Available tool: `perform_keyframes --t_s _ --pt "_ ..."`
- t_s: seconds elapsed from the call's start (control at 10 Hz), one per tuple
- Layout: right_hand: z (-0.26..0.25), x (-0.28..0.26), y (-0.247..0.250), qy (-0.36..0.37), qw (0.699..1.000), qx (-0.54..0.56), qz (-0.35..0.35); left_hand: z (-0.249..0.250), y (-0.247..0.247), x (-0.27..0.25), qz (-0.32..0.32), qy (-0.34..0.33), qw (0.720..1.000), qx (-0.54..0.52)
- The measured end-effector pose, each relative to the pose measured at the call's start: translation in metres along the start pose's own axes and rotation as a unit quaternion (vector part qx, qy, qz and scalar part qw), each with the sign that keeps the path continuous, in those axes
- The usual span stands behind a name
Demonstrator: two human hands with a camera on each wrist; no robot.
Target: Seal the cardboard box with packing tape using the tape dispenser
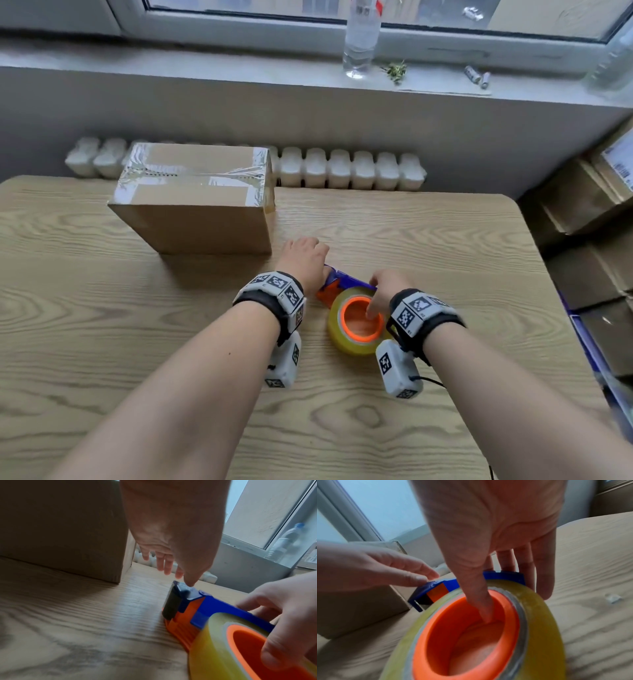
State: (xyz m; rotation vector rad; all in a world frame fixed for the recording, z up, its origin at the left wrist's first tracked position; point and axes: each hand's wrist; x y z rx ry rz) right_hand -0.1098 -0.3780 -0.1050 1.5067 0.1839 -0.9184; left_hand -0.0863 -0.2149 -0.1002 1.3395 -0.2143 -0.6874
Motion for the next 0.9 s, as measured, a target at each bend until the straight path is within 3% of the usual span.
perform_keyframes --t_s 0.2,0.4,0.7,0.9 --pt "-0.010 0.017 0.020 0.028 0.996 -0.003 0.089 -0.013 0.013 0.024 0.033 0.004 0.999 -0.006" --pt "-0.034 0.040 0.066 0.063 0.982 0.080 0.159 -0.028 0.036 0.049 0.095 0.033 0.995 0.004" --pt "-0.052 0.070 0.073 0.094 0.981 0.068 0.157 -0.039 0.044 0.061 0.089 0.055 0.994 0.014" --pt "-0.051 0.061 0.085 0.104 0.978 0.108 0.145 -0.038 0.050 0.061 0.104 0.057 0.993 -0.006"
Point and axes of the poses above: each hand's wrist, its own x-axis towards the middle knuckle, its own y-axis out of the back of the hand, z = x × y, and after that the axes turned 15 degrees about -y, right-handed
